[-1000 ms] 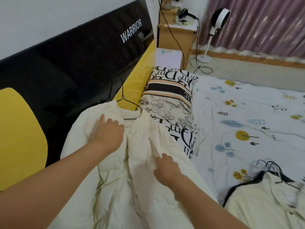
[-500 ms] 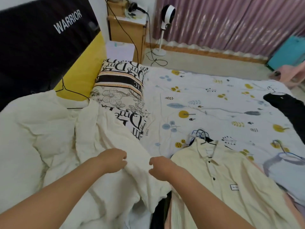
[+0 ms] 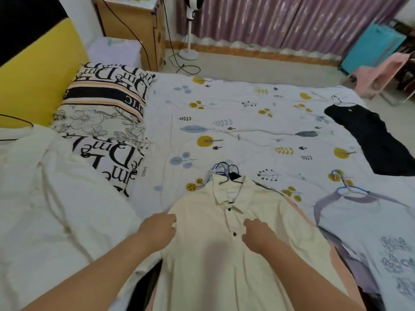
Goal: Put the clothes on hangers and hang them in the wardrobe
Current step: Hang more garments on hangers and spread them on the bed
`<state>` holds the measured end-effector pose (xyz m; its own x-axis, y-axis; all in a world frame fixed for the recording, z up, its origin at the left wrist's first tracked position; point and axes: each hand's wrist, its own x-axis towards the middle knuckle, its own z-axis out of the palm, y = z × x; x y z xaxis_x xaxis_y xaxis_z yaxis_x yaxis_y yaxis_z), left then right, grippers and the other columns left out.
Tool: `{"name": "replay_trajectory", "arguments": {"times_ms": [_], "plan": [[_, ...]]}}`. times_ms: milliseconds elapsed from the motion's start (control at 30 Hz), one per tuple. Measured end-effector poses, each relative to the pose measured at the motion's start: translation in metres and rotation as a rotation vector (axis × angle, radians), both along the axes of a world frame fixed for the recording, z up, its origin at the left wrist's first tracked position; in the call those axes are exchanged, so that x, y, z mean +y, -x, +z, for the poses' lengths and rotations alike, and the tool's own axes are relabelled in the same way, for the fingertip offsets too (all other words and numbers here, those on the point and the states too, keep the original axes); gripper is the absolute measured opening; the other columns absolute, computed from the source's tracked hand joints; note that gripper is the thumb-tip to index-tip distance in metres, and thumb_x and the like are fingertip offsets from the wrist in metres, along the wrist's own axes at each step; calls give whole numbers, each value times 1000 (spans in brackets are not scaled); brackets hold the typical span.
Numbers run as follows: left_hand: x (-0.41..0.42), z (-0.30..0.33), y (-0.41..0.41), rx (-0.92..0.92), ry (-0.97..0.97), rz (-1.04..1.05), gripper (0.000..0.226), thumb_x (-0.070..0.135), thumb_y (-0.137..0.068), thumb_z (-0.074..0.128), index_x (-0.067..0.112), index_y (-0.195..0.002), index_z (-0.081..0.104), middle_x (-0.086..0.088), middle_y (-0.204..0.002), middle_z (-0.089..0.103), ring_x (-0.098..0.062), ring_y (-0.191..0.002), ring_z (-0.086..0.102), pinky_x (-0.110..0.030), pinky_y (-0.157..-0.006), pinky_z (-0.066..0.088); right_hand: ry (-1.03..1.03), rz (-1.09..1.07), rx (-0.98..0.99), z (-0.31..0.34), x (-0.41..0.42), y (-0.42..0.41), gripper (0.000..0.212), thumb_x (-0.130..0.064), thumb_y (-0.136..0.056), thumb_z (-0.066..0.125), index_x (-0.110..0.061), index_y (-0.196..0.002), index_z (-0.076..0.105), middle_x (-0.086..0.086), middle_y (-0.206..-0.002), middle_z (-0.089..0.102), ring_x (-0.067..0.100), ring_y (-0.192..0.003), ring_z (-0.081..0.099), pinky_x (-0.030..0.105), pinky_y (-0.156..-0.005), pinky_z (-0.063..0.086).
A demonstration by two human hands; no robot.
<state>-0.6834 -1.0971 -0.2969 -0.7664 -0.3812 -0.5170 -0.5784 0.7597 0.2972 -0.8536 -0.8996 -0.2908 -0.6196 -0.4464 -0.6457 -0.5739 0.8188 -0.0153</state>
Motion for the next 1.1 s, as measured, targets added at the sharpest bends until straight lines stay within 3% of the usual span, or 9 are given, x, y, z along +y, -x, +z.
{"name": "replay_trajectory", "arguments": {"times_ms": [200,300,433,533,667,800,900,1000,1100], "plan": [[32,-48,61,-26,77,99,50,27,-100,31,16,-146,18,-6,-153,19,-23,-136,27,-32,-109,29,77,-61,171,-49,25,85,44,-28,-97,38,-15,-138,29,7,-135,37,24,-124,39,33,-93,40],[32,-71,90,-46,108,167,58,29,-100,31,15,-149,3,-7,-157,-4,-22,-144,9,-32,-114,16,123,-75,211,-72,19,117,60,-37,-98,38,-16,-148,12,11,-153,15,27,-140,20,40,-108,29],[11,-104,121,-29,172,223,64,31,-100,30,13,-149,-7,-6,-157,-12,-22,-145,1,-37,-116,13,177,-40,243,-105,7,155,75,-42,-96,42,-18,-150,-3,7,-158,-3,25,-146,-1,51,-115,13],[-1,-124,136,-84,183,226,63,35,-99,35,13,-149,3,-5,-156,11,-21,-142,16,-39,-112,21,110,22,252,-123,0,173,78,-48,-92,46,-18,-150,2,7,-155,14,27,-144,10,55,-112,19],[-2,-129,148,-93,302,202,46,40,-92,50,15,-128,38,-2,-127,44,-22,-116,43,-31,-92,34,139,40,366,-127,-2,173,70,-46,-79,67,-15,-132,34,7,-131,44,28,-126,38,51,-108,26],[-1,-115,144,-3,311,235,35,42,-87,57,16,-109,47,-3,-115,51,-22,-110,49,-30,-84,32,279,-2,432,-123,7,167,77,-33,-19,95,-5,-81,59,13,-73,60,33,-71,61,46,-65,50],[3,-92,131,79,191,254,27,45,-91,50,25,-75,39,-4,-103,62,-23,-98,58,-29,-69,31,306,14,397,-106,19,158,73,-32,-14,95,-5,-72,60,11,-63,59,31,-61,59,38,-55,47],[12,-60,118,156,190,209,24,41,-93,46,18,-92,54,-5,-102,65,-22,-98,59,-27,-64,27,308,16,404,-79,32,144,67,-35,-33,93,-5,-84,63,12,-78,66,32,-76,63,40,-67,47],[21,-25,106,230,184,197,26,38,-95,45,16,-99,57,-2,-93,64,-22,-94,59,-27,-63,28,359,-2,420,-54,48,131,73,-39,-9,92,-9,-68,61,6,-61,61,28,-57,61,34,-52,48]]}}
